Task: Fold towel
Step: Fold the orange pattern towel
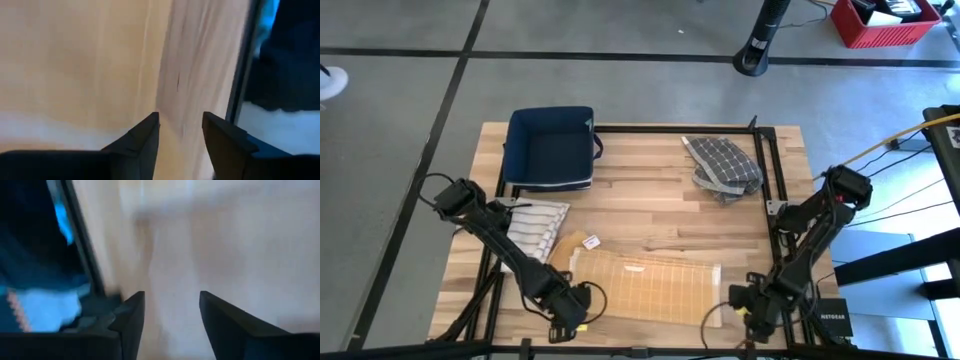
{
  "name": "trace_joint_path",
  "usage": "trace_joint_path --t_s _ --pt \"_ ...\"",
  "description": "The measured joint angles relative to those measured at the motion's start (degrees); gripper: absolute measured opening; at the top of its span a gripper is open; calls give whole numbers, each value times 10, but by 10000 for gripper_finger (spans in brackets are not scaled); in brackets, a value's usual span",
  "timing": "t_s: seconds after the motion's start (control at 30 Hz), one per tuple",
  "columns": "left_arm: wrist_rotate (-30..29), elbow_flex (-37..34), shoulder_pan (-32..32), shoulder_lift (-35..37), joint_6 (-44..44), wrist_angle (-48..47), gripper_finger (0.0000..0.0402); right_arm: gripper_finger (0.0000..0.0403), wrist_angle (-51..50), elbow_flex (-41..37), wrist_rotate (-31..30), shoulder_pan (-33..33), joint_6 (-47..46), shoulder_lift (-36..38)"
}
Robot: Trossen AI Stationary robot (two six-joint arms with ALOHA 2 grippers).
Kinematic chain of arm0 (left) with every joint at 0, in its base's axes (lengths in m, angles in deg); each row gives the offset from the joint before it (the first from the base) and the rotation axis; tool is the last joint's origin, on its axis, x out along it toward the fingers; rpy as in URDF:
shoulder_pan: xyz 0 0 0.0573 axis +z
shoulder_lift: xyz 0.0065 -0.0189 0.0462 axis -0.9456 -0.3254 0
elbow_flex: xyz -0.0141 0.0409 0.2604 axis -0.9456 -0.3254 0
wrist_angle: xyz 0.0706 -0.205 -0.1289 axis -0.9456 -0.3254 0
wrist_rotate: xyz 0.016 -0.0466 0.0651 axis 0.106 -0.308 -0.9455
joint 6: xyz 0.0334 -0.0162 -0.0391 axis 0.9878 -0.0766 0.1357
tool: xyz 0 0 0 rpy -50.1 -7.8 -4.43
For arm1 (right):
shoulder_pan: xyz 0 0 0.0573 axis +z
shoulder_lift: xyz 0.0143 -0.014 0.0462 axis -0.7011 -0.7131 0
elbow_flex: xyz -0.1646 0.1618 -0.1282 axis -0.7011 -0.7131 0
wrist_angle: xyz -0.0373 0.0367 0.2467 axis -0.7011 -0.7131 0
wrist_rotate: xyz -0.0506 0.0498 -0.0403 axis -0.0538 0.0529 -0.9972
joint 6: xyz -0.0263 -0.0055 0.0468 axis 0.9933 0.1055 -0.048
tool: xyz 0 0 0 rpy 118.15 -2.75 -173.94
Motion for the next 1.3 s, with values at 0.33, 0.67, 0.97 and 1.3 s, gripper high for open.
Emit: trace_joint_path --t_s 0.33,0.67,0.97,1.3 --pt "-347 6 14 -1 89 28 132 197 9 -15 -341 -54 172 4" --pt "-351 -41 72 -5 122 112 132 198 55 -79 -258 -85 242 4" --pt "-352 -41 115 -5 194 199 131 198 -62 -88 -159 -85 158 4" --pt "-352 -41 136 -5 242 269 131 198 -46 -31 -192 -76 152 6"
